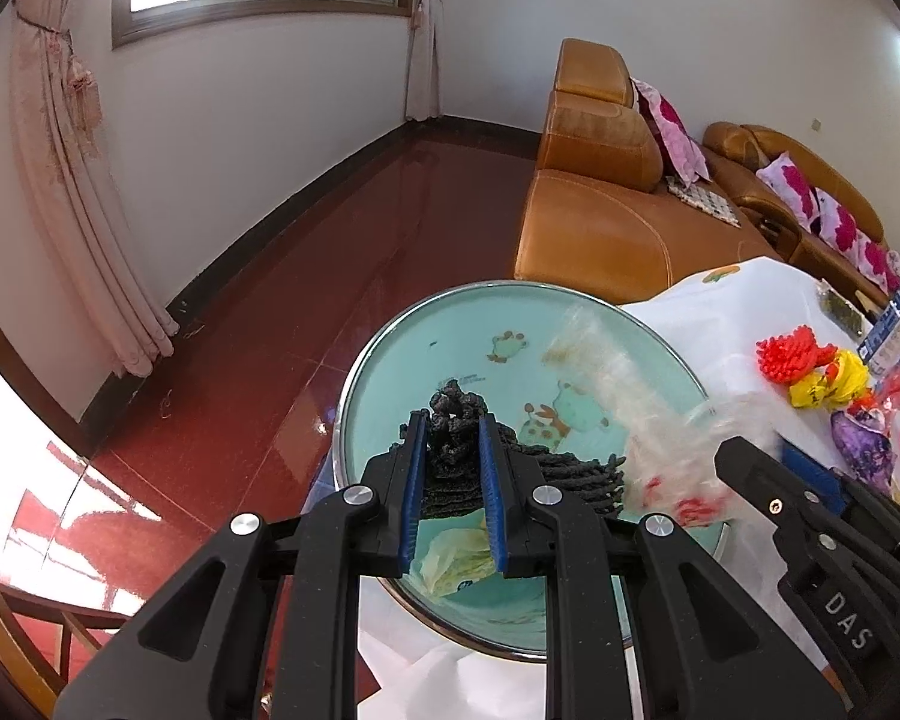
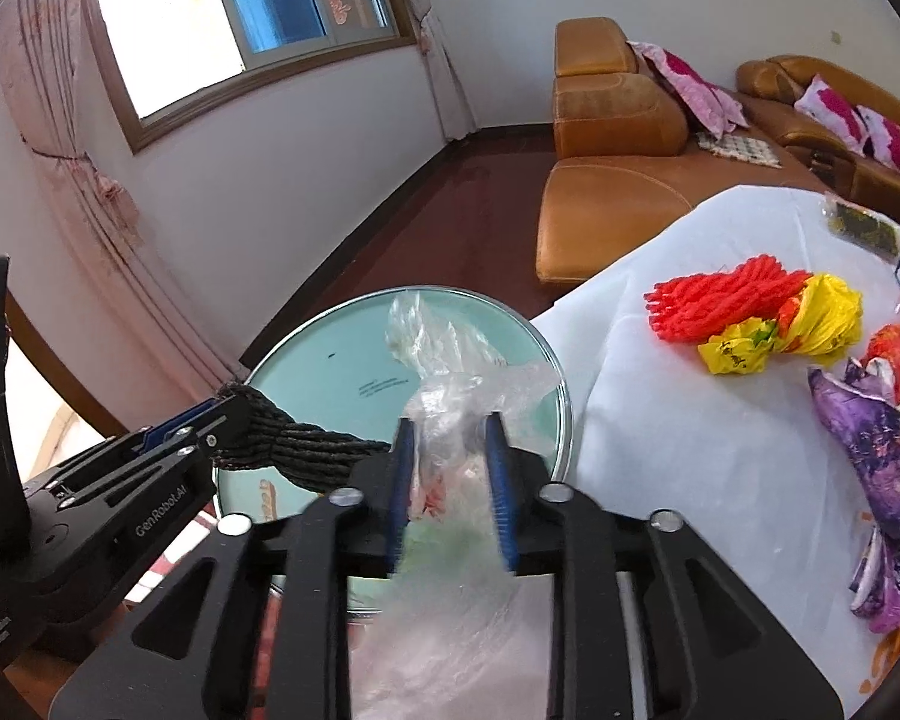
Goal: Collect trash
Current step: 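Open both grippers to drop the scrubber and plastic bag into the bin, then move both grippers back over the table toward the remaining trash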
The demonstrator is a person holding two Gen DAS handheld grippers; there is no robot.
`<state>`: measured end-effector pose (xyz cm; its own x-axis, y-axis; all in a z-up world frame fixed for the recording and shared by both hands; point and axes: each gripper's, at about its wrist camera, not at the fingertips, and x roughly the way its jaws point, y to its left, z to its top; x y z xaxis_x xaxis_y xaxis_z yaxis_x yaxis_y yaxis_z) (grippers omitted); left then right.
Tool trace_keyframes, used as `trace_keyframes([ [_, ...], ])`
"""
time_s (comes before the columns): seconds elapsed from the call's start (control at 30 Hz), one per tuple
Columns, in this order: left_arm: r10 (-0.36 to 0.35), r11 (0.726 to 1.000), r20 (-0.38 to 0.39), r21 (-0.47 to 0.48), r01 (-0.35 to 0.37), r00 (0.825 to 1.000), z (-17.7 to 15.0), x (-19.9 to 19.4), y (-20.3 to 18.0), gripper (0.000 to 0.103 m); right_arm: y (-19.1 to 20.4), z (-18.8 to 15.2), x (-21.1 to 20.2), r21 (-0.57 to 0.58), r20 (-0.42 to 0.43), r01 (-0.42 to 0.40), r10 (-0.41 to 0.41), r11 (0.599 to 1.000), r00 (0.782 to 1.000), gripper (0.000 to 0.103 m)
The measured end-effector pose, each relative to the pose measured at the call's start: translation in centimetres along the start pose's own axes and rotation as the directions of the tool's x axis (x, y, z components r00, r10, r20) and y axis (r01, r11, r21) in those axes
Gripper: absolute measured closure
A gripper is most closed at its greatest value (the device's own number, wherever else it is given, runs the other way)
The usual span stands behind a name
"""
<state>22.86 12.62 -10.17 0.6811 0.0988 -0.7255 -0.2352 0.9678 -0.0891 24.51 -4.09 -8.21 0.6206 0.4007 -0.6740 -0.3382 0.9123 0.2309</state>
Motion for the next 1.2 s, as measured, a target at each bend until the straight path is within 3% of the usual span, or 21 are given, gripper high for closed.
trace_keyframes([
  [0.3,0.010,1.000,-0.018,0.020,-0.009,1.000,-0.1,0.4,-0.6,0.085,-1.3,0.3,-2.5,0.059,0.052,-0.002,-0.002,0.998,0.999,0.065],
  [0.33,0.014,1.000,-0.018,0.024,-0.014,1.000,-0.1,0.3,-0.6,0.080,-1.5,0.3,-2.9,0.065,0.057,0.001,-0.005,0.998,0.998,0.065],
  [0.43,0.041,0.999,-0.010,0.031,-0.041,0.999,-0.1,-0.1,-1.1,0.047,-1.9,0.0,-4.5,0.067,0.092,0.030,-0.037,0.997,0.995,0.055],
  [0.5,0.063,0.997,0.010,0.050,-0.063,0.998,-0.1,-0.6,-1.5,0.046,-2.2,-0.2,-5.5,0.065,0.118,0.054,-0.061,0.996,0.991,0.051],
  [0.57,0.072,0.996,0.016,0.059,-0.073,0.997,-0.2,-0.9,-1.9,0.038,-2.8,-0.5,-6.8,0.073,0.142,0.075,-0.085,0.994,0.986,0.048],
  [0.67,0.056,0.997,0.011,0.048,-0.057,0.998,-0.5,-1.4,-2.2,0.034,-3.6,-0.7,-7.7,0.087,0.152,0.094,-0.107,0.992,0.983,0.044],
  [0.97,0.054,0.997,0.006,0.056,-0.054,0.999,-2.1,-3.2,-4.3,0.014,-6.5,-2.2,-10.2,0.147,0.152,0.139,-0.161,0.979,0.975,0.043],
  [1.2,0.014,0.996,-0.002,0.085,-0.013,1.000,-3.1,-4.2,-6.4,0.011,-9.5,-3.8,-12.3,0.200,0.153,0.179,-0.211,0.963,0.966,0.043],
])
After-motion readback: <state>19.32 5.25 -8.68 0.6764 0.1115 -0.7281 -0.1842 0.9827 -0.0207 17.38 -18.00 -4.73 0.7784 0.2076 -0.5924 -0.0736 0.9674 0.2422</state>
